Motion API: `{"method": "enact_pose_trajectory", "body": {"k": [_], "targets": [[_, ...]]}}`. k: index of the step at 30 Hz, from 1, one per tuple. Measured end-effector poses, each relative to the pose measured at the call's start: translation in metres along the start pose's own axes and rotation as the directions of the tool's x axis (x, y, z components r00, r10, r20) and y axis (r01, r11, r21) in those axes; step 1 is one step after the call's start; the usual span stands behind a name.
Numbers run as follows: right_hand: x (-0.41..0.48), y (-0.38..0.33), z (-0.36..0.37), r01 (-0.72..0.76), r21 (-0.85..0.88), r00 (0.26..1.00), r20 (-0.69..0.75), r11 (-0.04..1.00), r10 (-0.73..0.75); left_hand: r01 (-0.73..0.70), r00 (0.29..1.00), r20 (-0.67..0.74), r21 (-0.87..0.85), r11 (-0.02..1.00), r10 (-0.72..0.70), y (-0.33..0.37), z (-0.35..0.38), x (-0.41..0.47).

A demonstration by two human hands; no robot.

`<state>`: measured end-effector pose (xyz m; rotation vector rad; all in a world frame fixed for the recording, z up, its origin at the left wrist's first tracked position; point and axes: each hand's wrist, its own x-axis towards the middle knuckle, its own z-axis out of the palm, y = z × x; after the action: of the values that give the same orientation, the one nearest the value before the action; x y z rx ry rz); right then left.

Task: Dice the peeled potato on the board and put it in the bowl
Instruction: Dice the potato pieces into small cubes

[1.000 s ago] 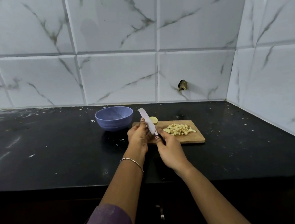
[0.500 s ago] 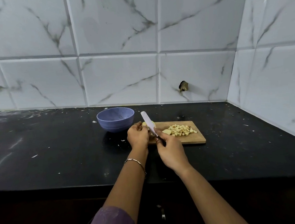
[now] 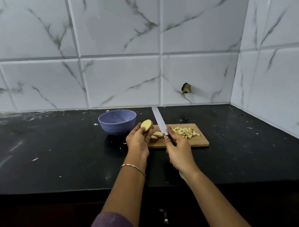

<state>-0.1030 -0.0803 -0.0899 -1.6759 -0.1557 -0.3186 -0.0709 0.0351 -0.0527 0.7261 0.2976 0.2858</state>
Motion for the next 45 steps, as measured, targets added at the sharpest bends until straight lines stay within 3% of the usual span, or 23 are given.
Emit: {"method": "enact_pose_trajectory", "body": {"k": [5,18,28,45], "targets": [[-0.002,-0.002,0.001,0.044,0.036,0.999,0.024,0.998,-0.045,0.1,0.991,0.088,-0.04,0.994,-0.096,-0.001,0.001,-0.003],[-0.004,-0.007,0.0,0.083,0.024,0.997,-0.005,0.996,-0.083,0.076,0.984,0.163,-0.016,0.997,-0.072,-0.004,0.002,-0.004],[-0.007,-0.009,-0.002,0.103,-0.136,0.994,0.041,0.985,-0.099,0.036,0.994,0.107,0.002,0.999,-0.036,-0.005,0.001,-0.003],[-0.01,-0.015,-0.008,0.048,-0.177,0.997,0.064,0.983,-0.037,0.046,0.997,0.062,0.079,0.996,-0.051,-0.006,0.003,-0.004]]}}
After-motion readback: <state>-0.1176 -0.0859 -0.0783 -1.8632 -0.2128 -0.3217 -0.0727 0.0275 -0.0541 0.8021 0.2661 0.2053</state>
